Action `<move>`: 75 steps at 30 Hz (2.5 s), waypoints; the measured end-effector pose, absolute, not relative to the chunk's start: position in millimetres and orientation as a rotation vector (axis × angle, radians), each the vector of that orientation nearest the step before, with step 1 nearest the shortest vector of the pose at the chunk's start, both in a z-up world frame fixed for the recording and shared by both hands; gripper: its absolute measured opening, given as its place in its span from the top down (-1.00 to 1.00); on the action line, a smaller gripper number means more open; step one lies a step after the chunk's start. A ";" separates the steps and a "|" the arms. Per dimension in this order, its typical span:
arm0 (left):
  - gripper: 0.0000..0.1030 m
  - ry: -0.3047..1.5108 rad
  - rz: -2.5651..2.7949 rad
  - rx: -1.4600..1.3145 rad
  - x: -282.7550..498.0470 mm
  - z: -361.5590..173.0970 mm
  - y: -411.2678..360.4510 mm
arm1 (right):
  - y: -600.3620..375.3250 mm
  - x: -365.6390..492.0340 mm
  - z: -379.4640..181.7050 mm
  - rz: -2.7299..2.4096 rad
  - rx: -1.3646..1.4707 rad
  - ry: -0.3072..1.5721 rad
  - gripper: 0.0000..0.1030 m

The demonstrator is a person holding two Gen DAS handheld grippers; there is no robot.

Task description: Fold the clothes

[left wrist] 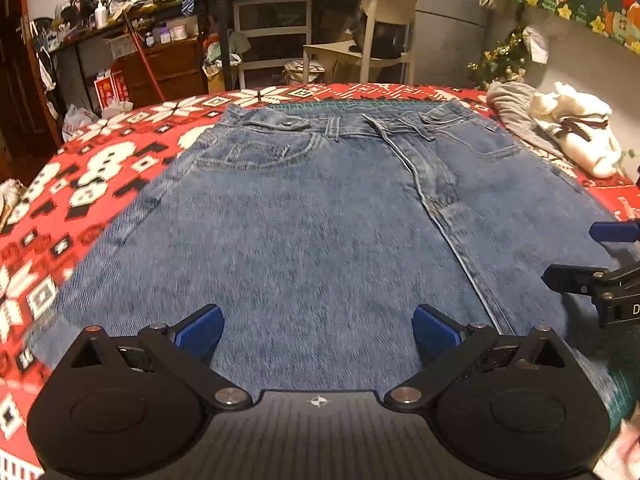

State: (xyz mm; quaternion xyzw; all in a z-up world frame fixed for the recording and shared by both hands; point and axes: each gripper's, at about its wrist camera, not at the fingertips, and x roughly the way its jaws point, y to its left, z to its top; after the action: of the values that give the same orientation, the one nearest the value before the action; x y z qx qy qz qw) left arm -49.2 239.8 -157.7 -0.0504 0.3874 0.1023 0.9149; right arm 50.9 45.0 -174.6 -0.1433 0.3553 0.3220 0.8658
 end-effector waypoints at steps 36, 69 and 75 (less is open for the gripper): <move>-1.00 0.789 0.229 -0.084 -2.7 -157.2 258.1 | 66.4 97.8 -175.3 0.648 -0.295 0.775 -0.99; -0.98 0.825 0.226 -0.124 33.0 -151.3 272.4 | 81.3 122.4 -162.4 0.634 -0.280 0.826 -0.99; -1.00 0.824 0.231 -0.104 37.4 -155.1 270.1 | 84.6 132.7 -171.8 0.628 -0.292 0.811 -0.99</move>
State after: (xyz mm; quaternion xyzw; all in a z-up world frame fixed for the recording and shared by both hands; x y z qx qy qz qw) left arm 37.4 270.1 -155.1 -0.0506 0.3995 0.1120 0.9084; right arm 132.7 84.6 -171.8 -0.1394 0.3863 0.2996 0.8612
